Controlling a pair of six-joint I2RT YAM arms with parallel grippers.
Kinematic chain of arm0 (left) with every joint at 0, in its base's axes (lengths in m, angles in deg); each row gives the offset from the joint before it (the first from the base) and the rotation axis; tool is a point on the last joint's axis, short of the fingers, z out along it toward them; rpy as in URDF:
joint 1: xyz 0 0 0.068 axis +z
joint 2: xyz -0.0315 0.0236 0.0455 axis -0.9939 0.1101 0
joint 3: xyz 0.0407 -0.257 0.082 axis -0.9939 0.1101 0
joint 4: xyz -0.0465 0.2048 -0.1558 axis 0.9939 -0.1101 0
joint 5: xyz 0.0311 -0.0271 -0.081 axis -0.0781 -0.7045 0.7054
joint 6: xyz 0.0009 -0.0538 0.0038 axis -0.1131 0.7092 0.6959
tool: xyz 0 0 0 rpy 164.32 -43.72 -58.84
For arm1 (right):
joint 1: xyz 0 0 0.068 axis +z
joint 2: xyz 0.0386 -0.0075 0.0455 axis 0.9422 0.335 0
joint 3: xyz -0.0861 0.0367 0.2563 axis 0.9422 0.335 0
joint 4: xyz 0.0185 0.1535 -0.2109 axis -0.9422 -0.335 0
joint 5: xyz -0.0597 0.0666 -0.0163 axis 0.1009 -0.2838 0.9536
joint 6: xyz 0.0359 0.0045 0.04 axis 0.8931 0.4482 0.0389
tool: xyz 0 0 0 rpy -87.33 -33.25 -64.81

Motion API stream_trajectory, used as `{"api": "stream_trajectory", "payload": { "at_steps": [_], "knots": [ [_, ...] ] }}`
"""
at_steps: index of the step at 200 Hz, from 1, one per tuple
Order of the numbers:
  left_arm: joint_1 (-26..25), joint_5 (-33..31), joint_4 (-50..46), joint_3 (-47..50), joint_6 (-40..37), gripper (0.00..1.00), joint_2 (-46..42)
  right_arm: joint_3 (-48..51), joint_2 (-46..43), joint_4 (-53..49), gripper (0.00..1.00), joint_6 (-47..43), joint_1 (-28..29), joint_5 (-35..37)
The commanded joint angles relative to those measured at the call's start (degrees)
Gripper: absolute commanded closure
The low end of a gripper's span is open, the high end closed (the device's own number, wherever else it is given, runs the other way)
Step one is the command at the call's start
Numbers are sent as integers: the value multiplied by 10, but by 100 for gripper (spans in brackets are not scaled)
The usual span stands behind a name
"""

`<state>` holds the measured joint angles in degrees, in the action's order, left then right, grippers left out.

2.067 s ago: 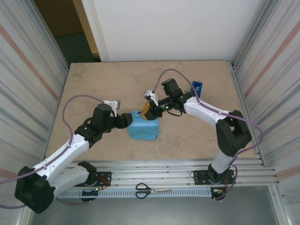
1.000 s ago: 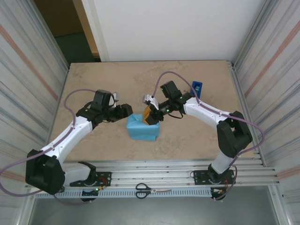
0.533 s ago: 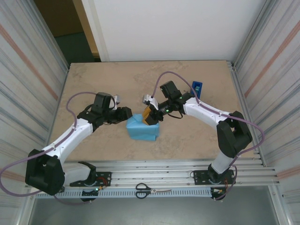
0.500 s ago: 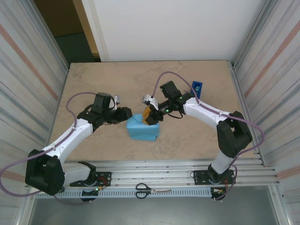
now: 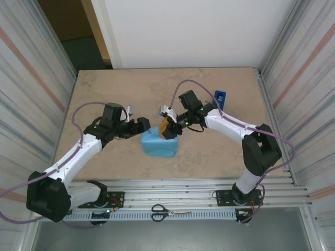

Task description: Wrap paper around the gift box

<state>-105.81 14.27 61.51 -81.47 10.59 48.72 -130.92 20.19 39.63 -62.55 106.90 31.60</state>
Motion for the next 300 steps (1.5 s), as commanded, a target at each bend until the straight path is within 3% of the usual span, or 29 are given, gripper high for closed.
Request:
{"api": "stream_trajectory", "payload": {
  "at_steps": [1, 59, 82, 109, 134, 145, 162, 189, 207, 231, 300],
  "knots": [
    [-4, 25, -19, -12, -21, 17, 8, -4, 0, -30, 57, -2, 7, 7],
    [-22, 11, -25, 11, -41, 29, 18, -18, 2, -20, 57, 8, 11, 13],
    [-27, 9, -22, 27, -53, 32, 16, -22, -9, 25, 51, 55, 10, 26],
    [-32, 7, -18, 40, -57, 34, 21, -21, -45, 98, 42, 146, 6, 79],
    [-33, 9, -5, 50, -57, 35, 18, -4, -94, 143, 41, 237, -7, 150],
    [-33, 12, 0, 53, -56, 35, 18, 14, -117, 150, 39, 267, -9, 209],
    [-34, 15, 2, 53, -59, 35, 19, 16, -133, 106, 37, 375, -18, 302],
    [-34, 19, 3, 52, -60, 35, 19, -17, -125, -82, 27, 557, -35, 397],
    [-34, 22, 11, 55, -56, 35, 19, 21, -145, -90, 24, 644, -24, 400],
    [-35, 29, 12, 52, -59, 36, 23, 39, -163, -83, 7, 687, -4, 395],
    [-36, 28, 16, 53, -56, 36, 25, 23, -90, -108, 8, 702, 43, 368]
  ]
}}
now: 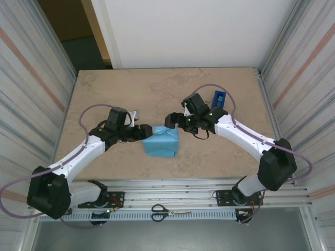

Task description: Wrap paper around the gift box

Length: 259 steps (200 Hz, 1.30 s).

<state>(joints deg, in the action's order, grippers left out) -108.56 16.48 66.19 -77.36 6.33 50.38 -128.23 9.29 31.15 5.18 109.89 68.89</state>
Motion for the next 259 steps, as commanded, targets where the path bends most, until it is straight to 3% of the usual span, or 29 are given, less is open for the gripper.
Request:
{"api": "stream_trajectory", "payload": {
  "at_steps": [1, 40, 79, 141, 154, 185, 259],
  "knots": [
    [-9, 6, -31, 11, -14, 36, 8, -3, 19, -22, 8, 24, 14, -7],
    [-9, 8, -34, 4, -10, 35, 3, 36, 14, 1, 20, 22, 22, -17],
    [10, 19, -35, -24, 12, 22, -20, 60, 13, 24, 36, 4, 14, -49],
    [55, 38, -23, -61, 39, 16, 8, 65, 14, 36, 40, -7, 11, -69],
    [55, 37, -31, -68, 41, 17, 23, 67, 11, 36, 44, -8, 11, -66],
    [52, 53, -25, -55, 35, 21, 23, 71, 8, 39, 42, -5, 10, -61],
    [23, 65, -74, -46, -48, 17, 21, 69, 10, 33, 40, 0, 10, -53]
  ]
}}
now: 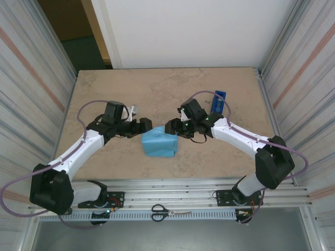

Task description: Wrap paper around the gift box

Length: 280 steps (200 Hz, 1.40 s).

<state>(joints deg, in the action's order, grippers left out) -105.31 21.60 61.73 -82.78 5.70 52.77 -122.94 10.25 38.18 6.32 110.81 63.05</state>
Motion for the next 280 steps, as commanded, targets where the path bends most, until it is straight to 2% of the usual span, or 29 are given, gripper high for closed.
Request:
{"api": "stream_trajectory", "payload": {
  "at_steps": [1, 55, 98, 121, 168, 193, 243, 280],
  "knots": [
    [-11, 13, -30, 8, -42, 17, -1, 16, 0, -38, 40, -11, 1, 5],
    [-31, -22, -56, 4, -75, 21, 24, 10, -2, -35, 36, -7, 1, 4],
    [-32, -26, -72, 13, -107, 28, 38, -16, -11, -27, 26, -5, 1, -6],
    [-33, -23, -74, 13, -115, 29, 36, -27, -26, -19, 25, 1, 0, -7],
    [-33, -20, -68, 12, -112, 29, 36, -27, -39, -26, 15, 20, -8, 9],
    [-33, -15, -60, 15, -105, 29, 36, -17, -21, -61, 16, 18, -4, 17],
    [-33, -11, -58, 11, -96, 28, 30, 30, -8, -64, 26, 21, 1, 20],
    [-23, -4, -53, -16, -76, 22, 19, 35, -8, -74, 30, 18, 3, 34]
  ]
}}
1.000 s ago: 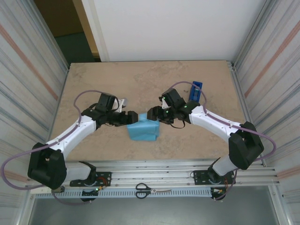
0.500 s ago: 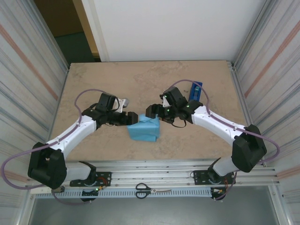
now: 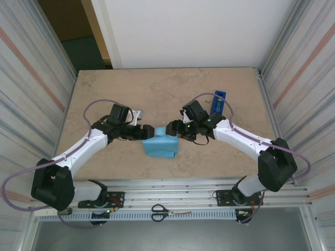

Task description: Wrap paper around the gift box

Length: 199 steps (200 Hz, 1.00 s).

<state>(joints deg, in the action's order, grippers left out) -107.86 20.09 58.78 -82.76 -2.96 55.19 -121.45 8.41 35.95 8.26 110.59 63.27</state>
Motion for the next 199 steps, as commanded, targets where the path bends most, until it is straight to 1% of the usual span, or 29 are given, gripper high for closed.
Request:
{"api": "stream_trajectory", "payload": {
  "at_steps": [1, 34, 68, 91, 114, 134, 163, 199],
  "knots": [
    [2, 12, -22, -17, 11, 22, -6, 21, 10, -52, 30, -2, 5, 32],
    [16, 29, 1, -32, 31, 17, -7, 23, 9, -53, 33, -6, 5, 34],
    [16, 50, -10, -42, 18, 16, 15, 24, 10, -54, 33, -7, 6, 37],
    [16, 40, -31, -31, -3, 18, 14, 24, 9, -54, 33, -6, 5, 38],
    [16, 49, -38, -18, -25, 18, 15, 24, 10, -54, 33, -4, 6, 37],
    [16, 48, -53, -18, -45, 21, 29, 22, 10, -50, 33, -5, 7, 33],
    [11, 44, -63, -15, -62, 24, 37, 9, 8, -44, 32, -6, 8, 31],
    [8, 44, -65, -7, -70, 25, 37, -20, 5, -33, 32, -19, 8, 19]
  ]
}}
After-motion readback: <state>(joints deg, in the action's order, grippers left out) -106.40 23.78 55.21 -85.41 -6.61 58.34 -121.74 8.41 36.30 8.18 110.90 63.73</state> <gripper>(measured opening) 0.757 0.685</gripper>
